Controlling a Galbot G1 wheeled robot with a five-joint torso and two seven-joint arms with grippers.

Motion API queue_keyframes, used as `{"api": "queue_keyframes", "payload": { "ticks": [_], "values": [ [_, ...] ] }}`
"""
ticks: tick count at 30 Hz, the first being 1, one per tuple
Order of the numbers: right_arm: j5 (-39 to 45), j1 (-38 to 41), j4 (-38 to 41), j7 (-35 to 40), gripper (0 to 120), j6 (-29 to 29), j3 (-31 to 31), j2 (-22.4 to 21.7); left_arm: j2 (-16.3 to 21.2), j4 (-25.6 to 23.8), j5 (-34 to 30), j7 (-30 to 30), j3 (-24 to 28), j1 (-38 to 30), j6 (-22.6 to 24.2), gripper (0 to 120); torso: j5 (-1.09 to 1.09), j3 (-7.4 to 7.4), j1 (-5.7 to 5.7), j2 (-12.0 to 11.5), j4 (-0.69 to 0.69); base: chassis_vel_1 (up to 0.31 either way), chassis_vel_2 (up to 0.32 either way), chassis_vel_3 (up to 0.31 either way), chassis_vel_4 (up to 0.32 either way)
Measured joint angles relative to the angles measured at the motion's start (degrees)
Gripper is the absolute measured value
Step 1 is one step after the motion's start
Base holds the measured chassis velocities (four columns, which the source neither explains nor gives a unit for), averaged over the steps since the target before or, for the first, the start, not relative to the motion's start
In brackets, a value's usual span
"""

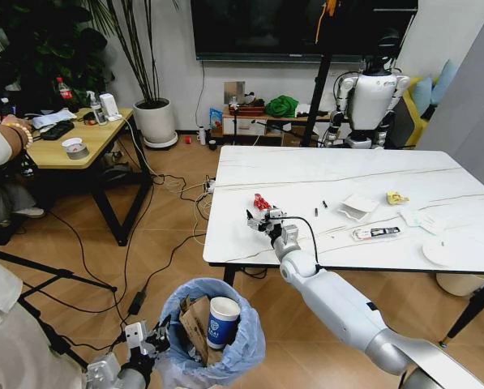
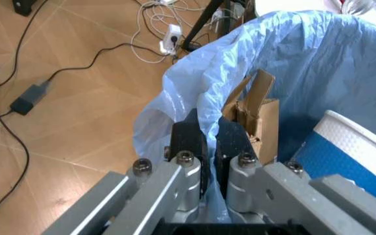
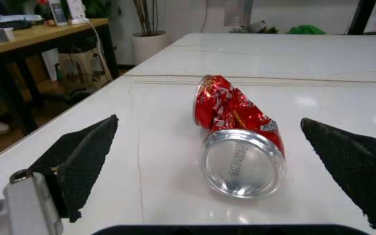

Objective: Pick up the trash bin and place the trash from the table into it.

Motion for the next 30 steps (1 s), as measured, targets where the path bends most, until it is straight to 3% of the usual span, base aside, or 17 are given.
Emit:
{"api": "queue_keyframes", "payload": {
  "ticks": [23, 25, 30],
  "values": [
    [-0.8, 3.05, -9.8, -2.85, 100, 1.4, 0.56, 2.42, 0.33, 0.75, -0.47, 0.0, 0.34, -0.71, -0.08, 0, 0.01, -0.01, 0.0, 0.0, 0.01, 0.0, 0.0, 0.0, 0.0],
    [-0.55, 3.22, -10.55, -3.49, 97, 1.7, 0.59, 2.74, 0.3, 0.8, -0.45, 0.01, 0.35, -0.7, -0.09, 0, 0.01, -0.01, 0.0, 0.0, 0.0, 0.0, 0.0, 0.0, 0.0],
    [-0.55, 3.69, -12.28, -4.25, 77, 2.5, 0.66, 3.3, 0.18, 0.8, -0.44, 0.05, 0.38, -0.74, -0.12, 0, 0.01, -0.01, 0.0, 0.0, 0.01, 0.0, 0.0, 0.0, 0.0]
  ]
}}
